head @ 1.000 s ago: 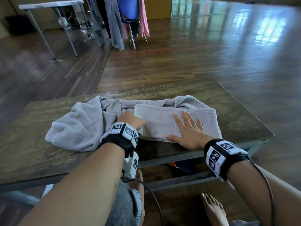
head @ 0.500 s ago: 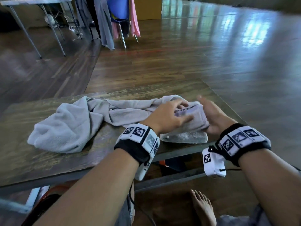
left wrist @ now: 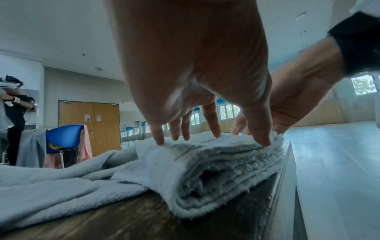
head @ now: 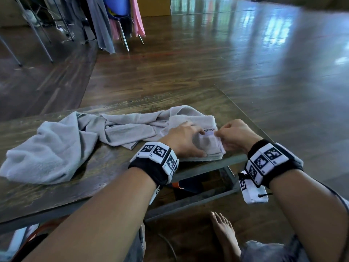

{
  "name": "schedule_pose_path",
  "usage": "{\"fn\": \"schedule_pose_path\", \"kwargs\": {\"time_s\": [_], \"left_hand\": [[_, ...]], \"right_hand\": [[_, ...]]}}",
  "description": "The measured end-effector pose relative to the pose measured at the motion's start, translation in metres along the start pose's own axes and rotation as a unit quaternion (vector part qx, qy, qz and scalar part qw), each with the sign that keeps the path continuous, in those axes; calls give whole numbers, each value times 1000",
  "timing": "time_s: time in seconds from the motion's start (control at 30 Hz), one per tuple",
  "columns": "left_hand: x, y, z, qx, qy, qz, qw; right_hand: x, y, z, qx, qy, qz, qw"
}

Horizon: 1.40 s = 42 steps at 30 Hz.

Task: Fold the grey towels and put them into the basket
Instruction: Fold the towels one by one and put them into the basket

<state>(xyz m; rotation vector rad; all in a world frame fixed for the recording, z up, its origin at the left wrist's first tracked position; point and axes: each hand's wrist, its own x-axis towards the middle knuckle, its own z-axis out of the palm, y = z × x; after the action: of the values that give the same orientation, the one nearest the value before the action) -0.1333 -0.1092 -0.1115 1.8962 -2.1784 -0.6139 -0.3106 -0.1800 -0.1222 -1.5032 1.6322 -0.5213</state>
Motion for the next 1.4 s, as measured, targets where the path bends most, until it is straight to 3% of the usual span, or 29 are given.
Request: {"fn": "schedule_pose_path", "kwargs": {"time_s": [0.33,0.5,0.77,0.87,0.97,1.1,1.27,1.33,1.4], "left_hand": [[5,15,5,45,-24,27,998],[8,15,2,-13,-19,18,1000],[4,21,2,-133,88,64,985],[3,23,8,-142,67,81,984],[3,20,11,-118,39,89,988],[4,16,12,-102,18,60,993],[11,6,11,30,111,29,993],[13,-3,13,68,119,-14,990],[14,-10,17,73,94,-56,991]], "right_hand": [[-7,-1,-2,-36,-35,8,999],[-8,-6,-7,-128,-21,-2,992],[-8,-11,-2,21,-59,59,996],[-11,-13,-6,87,-73,89,989],[-12,-12,-9,52,-86,86,991],[-10,-6,-5,-23,-61,61,996],[-13,-9,5,-155,-23,7,988],[-15,-8,12,-240,41,-50,969],[-17,-7,21,-274,91,-160,944]]}}
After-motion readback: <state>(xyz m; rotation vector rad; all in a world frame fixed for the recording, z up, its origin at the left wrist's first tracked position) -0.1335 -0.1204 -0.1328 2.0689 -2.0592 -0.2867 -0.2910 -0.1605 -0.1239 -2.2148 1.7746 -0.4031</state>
